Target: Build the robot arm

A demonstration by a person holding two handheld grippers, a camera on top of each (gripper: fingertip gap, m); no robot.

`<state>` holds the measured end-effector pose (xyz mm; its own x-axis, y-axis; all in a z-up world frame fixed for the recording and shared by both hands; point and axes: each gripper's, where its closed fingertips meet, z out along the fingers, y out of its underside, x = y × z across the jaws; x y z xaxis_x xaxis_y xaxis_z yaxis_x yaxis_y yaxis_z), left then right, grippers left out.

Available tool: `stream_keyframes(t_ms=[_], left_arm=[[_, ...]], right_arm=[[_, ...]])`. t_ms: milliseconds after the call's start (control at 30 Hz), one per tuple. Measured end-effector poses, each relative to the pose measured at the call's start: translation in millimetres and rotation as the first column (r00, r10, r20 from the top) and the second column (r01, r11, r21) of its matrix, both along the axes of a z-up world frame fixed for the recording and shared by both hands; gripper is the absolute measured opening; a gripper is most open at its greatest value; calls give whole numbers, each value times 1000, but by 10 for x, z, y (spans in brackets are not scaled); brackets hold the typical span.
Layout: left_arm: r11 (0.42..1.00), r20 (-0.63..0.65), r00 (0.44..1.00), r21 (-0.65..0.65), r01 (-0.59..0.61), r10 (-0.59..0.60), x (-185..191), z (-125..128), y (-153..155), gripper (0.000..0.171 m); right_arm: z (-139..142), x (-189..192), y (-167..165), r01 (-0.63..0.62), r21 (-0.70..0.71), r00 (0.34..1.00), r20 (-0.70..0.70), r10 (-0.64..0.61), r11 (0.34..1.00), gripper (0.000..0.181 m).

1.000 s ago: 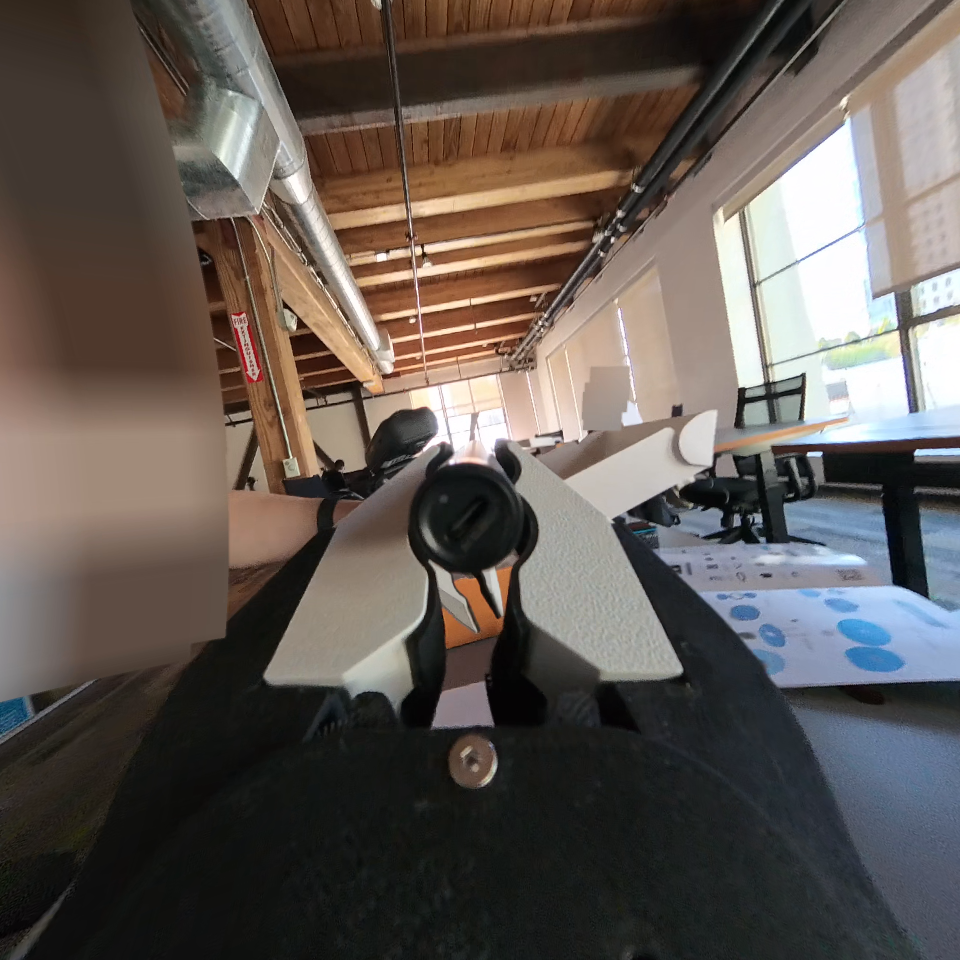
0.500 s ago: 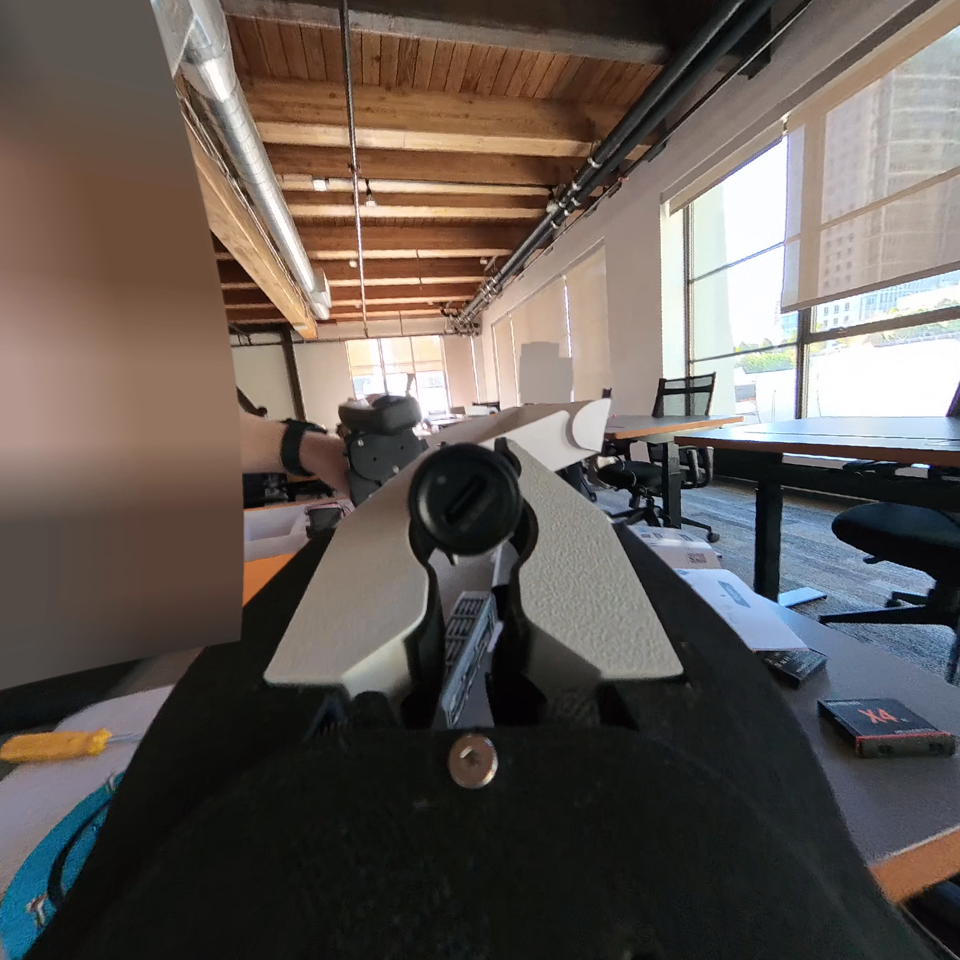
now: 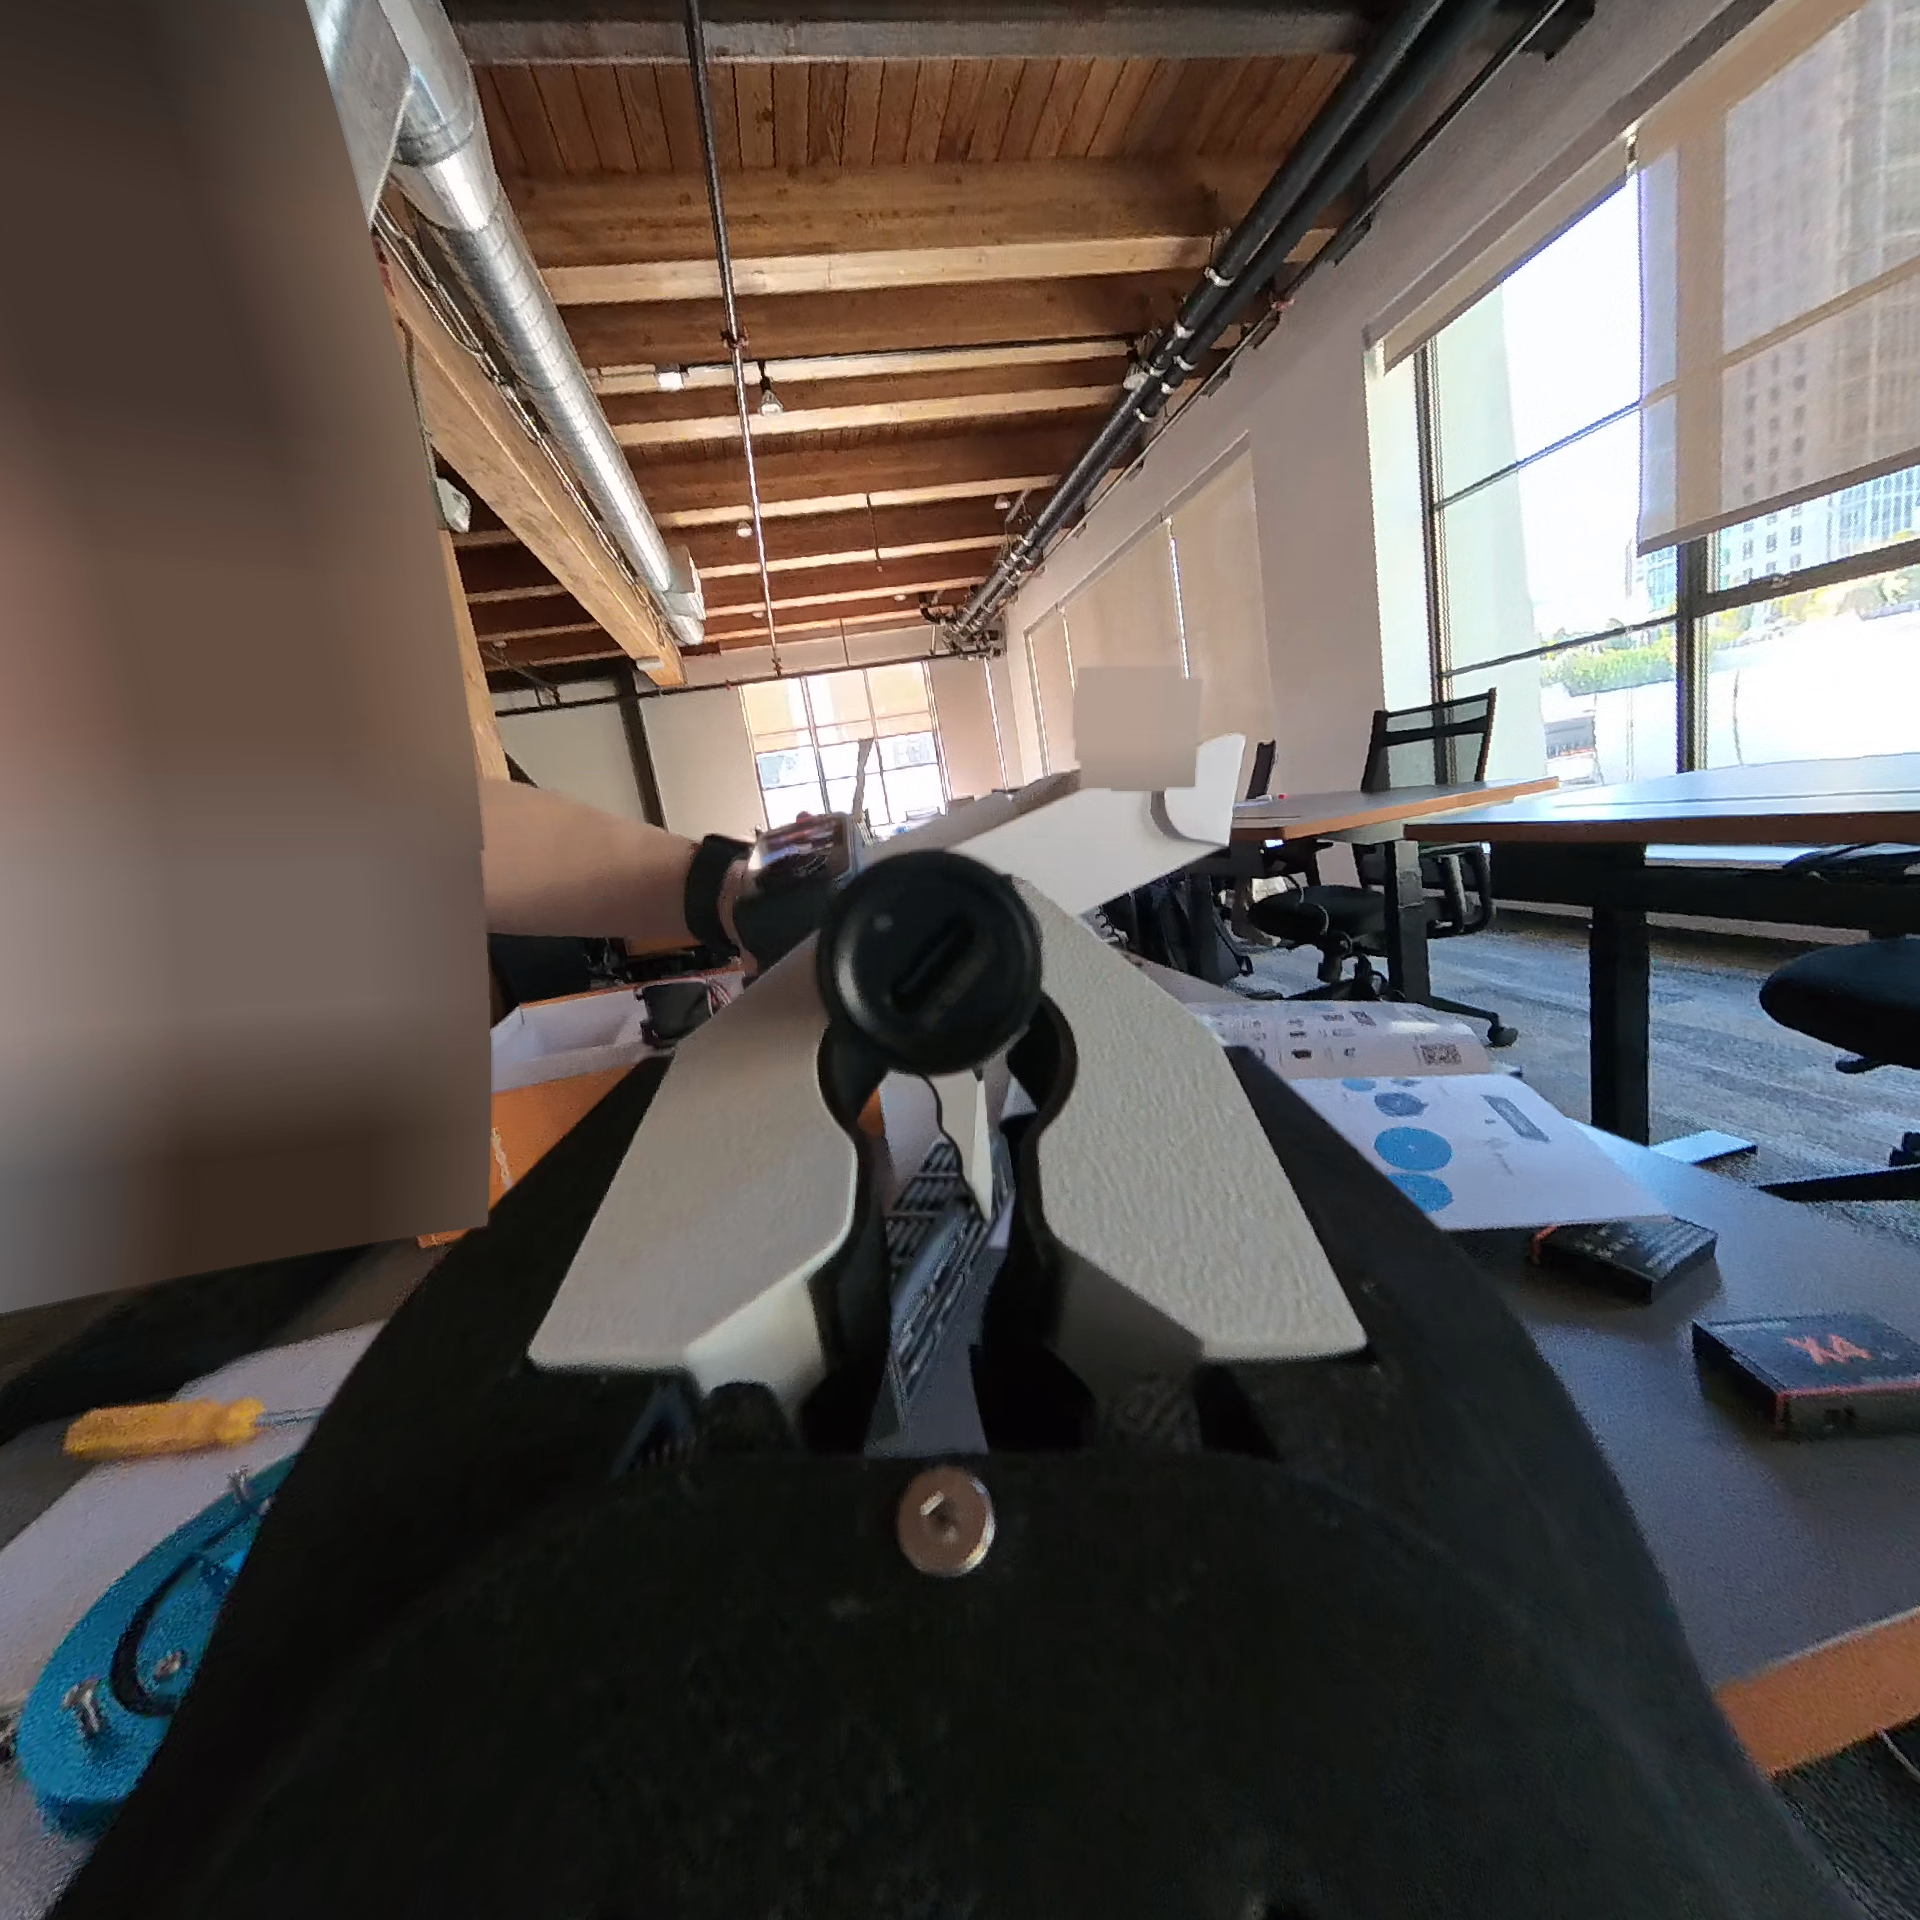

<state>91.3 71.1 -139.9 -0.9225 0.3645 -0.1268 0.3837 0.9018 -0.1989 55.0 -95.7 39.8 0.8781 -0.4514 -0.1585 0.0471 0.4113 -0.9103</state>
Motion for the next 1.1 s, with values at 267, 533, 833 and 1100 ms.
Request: stream_keyframes(t_ms=[267,533,833,1100], left_arm=[[989,-71,988,69,-133,138,-147,-24,69,49],[920,-490,780,258,-296,388,-351,8,-4,43],[935,-503,788,197,-295,354,-255,0,-58,42],[956,-154,944,9,-293,291,-117,79,-65,60]], right_arm=[[-99,-48,55,-41,-10,999,13,41,999,16],[-196,-20,32,-33,-31,999,-5,33,999,16],[-224,12,9,-37,-20,999,-11,37,999,16],[-278,58,16,-15,-45,1000,-27,14,999,16]])
